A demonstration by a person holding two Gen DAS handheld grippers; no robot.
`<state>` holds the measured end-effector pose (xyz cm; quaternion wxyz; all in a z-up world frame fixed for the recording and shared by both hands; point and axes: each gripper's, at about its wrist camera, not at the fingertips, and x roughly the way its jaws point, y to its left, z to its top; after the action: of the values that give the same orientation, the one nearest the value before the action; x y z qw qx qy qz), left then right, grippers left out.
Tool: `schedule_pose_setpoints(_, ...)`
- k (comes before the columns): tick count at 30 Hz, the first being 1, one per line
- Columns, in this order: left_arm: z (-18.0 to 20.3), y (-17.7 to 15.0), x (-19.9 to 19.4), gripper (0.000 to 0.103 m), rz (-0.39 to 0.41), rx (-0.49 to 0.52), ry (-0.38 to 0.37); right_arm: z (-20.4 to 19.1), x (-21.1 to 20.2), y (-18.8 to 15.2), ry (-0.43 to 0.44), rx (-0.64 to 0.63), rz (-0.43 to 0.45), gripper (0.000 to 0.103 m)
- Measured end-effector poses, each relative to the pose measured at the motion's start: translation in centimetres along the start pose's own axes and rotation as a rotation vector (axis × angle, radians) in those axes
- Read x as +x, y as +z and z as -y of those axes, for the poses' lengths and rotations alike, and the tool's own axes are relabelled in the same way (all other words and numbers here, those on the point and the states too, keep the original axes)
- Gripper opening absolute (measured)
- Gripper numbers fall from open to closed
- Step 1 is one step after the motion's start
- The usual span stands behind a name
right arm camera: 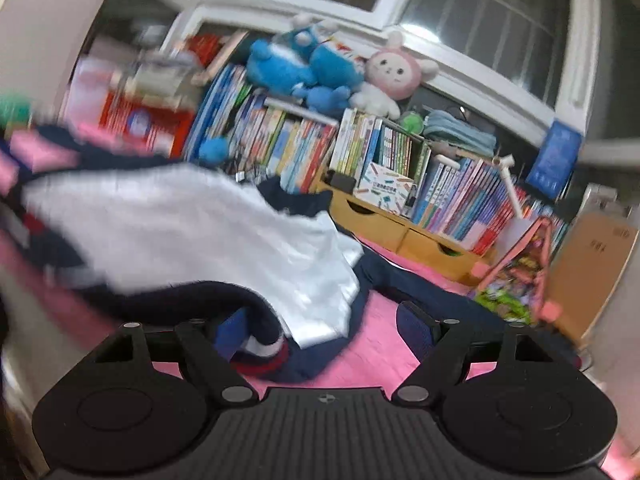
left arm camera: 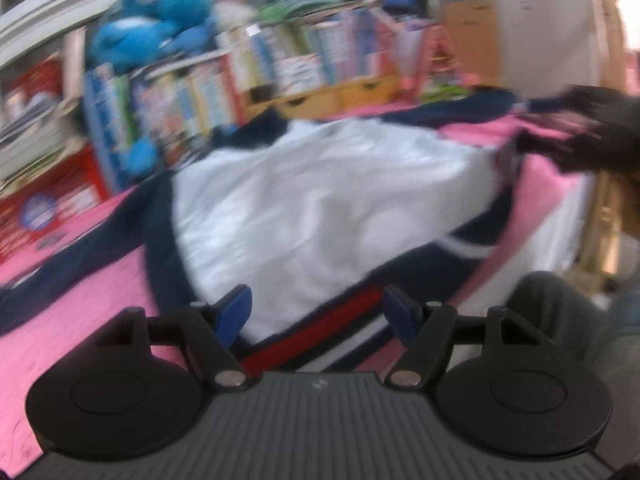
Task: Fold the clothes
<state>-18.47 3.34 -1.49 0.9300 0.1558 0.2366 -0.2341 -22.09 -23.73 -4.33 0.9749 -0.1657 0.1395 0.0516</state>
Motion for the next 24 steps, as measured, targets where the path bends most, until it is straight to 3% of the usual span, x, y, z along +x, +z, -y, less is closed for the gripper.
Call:
schedule_pose_setpoints(4,1.6,0.6,1.2,0.071,0.010,0.044,-0.044,0.9,2.1,2.0,0.028,0.117,-0.021,0.078)
schedule_pose_setpoints(9,1.1,0.2,2.4,0.073,-0.015,0.036,0.027,1.8,3.9,2.7,0.027,0.173,-0.076,0.079)
schedule_pose_setpoints(14,-2.3,-0.7,1.9,0.073,-0.064,-0.034,0.190,-0.3,2.3,0.0,-0.039,-0.055,-0.058,0.080)
schedule_pose_setpoints(17,-3.0,-0.6,0.8,0.071,-0.055,-0.072,0.154,-2.3,1.7,-1.5,-0.032,-0.180,-0.062,0.076)
schedule_pose_setpoints(20,-1.9,-0.2,-0.2,0.071,-0.010,-0.045,0.057,-3.1,2.1,-1.7,0.027,-0.158,-0.099,0.062)
schedule_pose_setpoints(22,-0.4,0.5,-0.2,0.071,0.012,-0.001,0.002,-3.0,2.8,-0.9,0.055,-0.086,-0.112,0.041)
schedule_pose_setpoints(24,1.3,1.2,0.3,0.071,0.035,0.051,-0.046,-2.5,3.5,0.1,0.088,-0.006,-0.123,0.031)
